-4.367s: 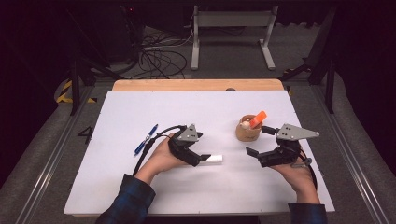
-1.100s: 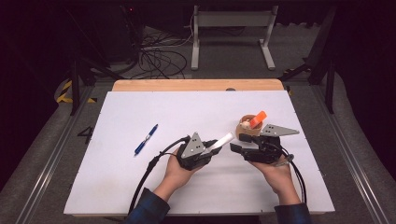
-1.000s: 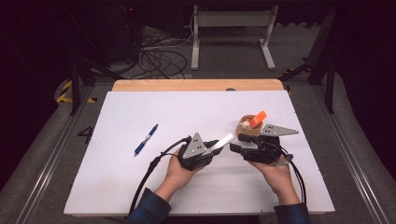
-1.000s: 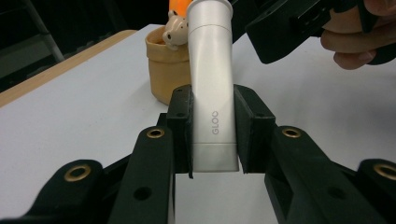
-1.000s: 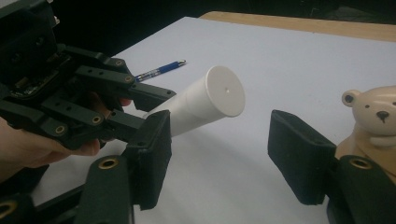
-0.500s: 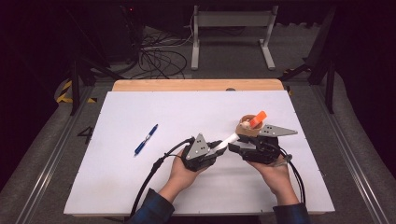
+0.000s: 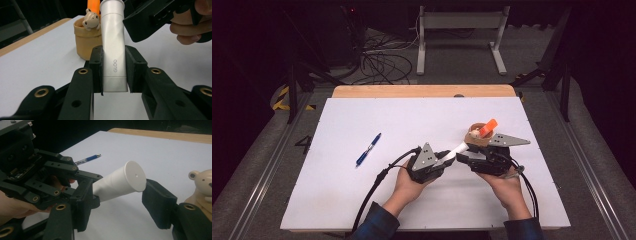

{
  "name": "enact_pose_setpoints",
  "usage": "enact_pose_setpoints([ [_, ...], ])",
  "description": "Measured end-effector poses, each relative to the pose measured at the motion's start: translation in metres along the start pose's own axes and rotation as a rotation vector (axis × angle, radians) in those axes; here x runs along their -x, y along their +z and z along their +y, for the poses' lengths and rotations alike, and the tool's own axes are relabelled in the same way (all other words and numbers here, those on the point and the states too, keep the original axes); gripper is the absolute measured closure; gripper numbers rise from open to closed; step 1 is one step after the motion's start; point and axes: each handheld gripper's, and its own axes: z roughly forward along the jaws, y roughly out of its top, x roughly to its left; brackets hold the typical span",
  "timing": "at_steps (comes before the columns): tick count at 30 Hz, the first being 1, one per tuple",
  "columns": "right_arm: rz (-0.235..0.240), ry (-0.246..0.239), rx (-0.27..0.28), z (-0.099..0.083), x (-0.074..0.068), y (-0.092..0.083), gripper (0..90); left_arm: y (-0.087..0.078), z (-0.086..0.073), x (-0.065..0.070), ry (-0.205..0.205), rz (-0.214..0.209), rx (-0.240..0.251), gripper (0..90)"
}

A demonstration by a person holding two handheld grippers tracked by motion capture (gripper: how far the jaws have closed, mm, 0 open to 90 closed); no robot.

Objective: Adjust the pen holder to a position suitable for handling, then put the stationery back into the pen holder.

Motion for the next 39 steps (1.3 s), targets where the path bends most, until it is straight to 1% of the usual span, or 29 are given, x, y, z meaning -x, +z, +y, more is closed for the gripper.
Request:
enact_pose_setpoints([
  [2, 0.000, 0.001, 0.003, 0.000, 0.000, 0.000, 43.1, 0.000, 0.000, 0.000, 0.004, 0.001, -0.001, 70.9],
  [4, -0.003, 0.002, 0.005, 0.000, 0.000, 0.001, 43.3, 0.000, 0.000, 0.000, 0.000, 0.000, -0.001, 70.9],
  [6, -0.009, 0.006, 0.004, -0.001, -0.001, 0.001, 43.3, 0.001, 0.000, 0.000, 0.007, -0.001, -0.005, 70.9],
  [7, -0.011, 0.004, 0.003, -0.001, -0.001, 0.001, 43.5, 0.001, -0.001, 0.000, -0.003, -0.005, -0.005, 70.9],
  [11, -0.024, 0.007, 0.002, -0.002, -0.001, 0.003, 44.3, 0.002, -0.001, 0.000, 0.001, 0.000, -0.014, 70.9],
  [15, -0.036, 0.007, 0.003, -0.002, -0.001, 0.003, 44.8, 0.003, 0.000, 0.001, -0.012, 0.001, -0.021, 70.9],
  [16, -0.038, 0.007, 0.005, -0.002, -0.002, 0.004, 45.6, 0.003, 0.000, 0.000, -0.001, 0.004, -0.031, 70.9],
  [17, -0.039, 0.006, 0.007, -0.002, -0.002, 0.003, 46.3, 0.004, -0.001, 0.001, -0.012, 0.003, -0.033, 70.8],
  [21, -0.020, -0.004, 0.032, -0.002, -0.003, 0.002, 53.3, 0.007, -0.002, 0.002, -0.001, 0.006, -0.061, 70.9],
  [24, -0.013, -0.009, 0.034, -0.002, -0.004, 0.003, 53.6, 0.009, -0.002, 0.005, 0.001, 0.004, -0.070, 70.9],
  [25, -0.014, -0.008, 0.030, -0.002, -0.005, 0.004, 53.2, 0.010, -0.001, 0.006, 0.012, 0.002, -0.077, 70.9],
  [26, -0.013, -0.011, 0.031, -0.002, -0.005, 0.005, 53.3, 0.011, -0.001, 0.007, 0.009, -0.004, -0.077, 70.9],
  [27, -0.010, -0.008, 0.029, -0.002, -0.005, 0.006, 54.3, 0.012, 0.000, 0.008, 0.018, -0.003, -0.082, 70.9],
  [29, -0.012, -0.017, 0.035, -0.003, -0.007, 0.006, 61.0, 0.014, 0.001, 0.010, 0.033, -0.006, -0.087, 70.9],
  [30, -0.009, -0.023, 0.038, -0.003, -0.007, 0.006, 63.9, 0.014, 0.001, 0.011, 0.027, -0.005, -0.086, 70.9],
  [32, -0.011, -0.028, 0.038, -0.002, -0.008, 0.006, 64.4, 0.015, 0.001, 0.011, 0.022, -0.005, -0.091, 70.9],
  [35, -0.015, -0.029, 0.031, -0.002, -0.008, 0.006, 64.9, 0.015, 0.001, 0.010, 0.027, -0.008, -0.091, 70.8],
  [39, -0.027, -0.037, 0.035, -0.002, -0.010, 0.006, 65.4, 0.014, 0.001, 0.010, 0.018, -0.013, -0.084, 70.7],
])
